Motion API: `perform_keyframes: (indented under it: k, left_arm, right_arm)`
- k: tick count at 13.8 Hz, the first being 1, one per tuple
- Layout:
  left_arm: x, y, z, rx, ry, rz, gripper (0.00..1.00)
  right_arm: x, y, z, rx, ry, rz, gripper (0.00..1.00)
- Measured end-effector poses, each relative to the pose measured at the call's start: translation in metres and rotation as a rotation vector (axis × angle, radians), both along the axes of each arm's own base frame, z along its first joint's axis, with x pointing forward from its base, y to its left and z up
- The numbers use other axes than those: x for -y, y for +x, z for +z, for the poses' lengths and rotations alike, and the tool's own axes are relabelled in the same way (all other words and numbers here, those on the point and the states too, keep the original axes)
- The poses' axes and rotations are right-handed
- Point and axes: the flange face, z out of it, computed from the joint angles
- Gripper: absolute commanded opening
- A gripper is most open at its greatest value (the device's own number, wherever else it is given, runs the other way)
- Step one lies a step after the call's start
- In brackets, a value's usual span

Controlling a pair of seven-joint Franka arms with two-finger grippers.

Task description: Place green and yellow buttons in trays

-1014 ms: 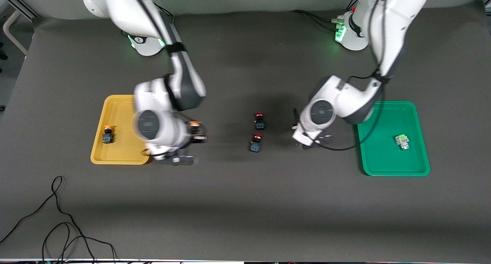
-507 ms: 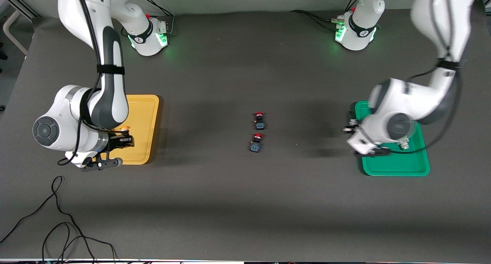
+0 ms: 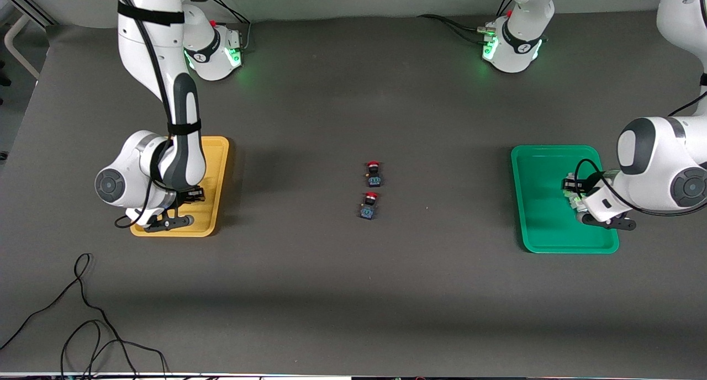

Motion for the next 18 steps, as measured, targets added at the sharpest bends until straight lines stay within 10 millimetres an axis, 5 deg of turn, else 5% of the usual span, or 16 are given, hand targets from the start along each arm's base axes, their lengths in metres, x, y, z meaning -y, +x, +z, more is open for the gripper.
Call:
perform_keyframes:
  k: [4,8,9,10,15,18]
  left_arm:
    - [0.007,-0.001,-0.024,0.034,-0.02,-0.008,0.0]
    - [0.005,-0.003,-0.065,0.067,-0.047,0.009,0.0]
    - [0.001,-0.003,-0.072,0.068,-0.05,0.017,0.21]
    - [-0.002,-0.004,-0.076,0.069,-0.051,0.023,0.96]
    - [-0.004,0.0,-0.07,0.081,-0.047,0.025,1.0]
    - [-0.008,0.007,-0.021,0.053,-0.018,0.023,1.0]
  right_arm:
    - [0.0,0.008,0.009,0.018,0.007,-0.002,1.0]
    - [0.0,0.032,0.056,0.035,0.047,-0.028,1.0]
    - [-0.003,0.037,0.069,0.029,0.06,-0.037,1.0]
    - [-0.008,0.043,0.082,0.02,0.066,-0.048,1.0]
    - [-0.044,0.067,0.162,-0.041,0.019,-0.058,1.0]
    - [-0.062,0.064,0.217,-0.03,-0.025,-0.043,1.0]
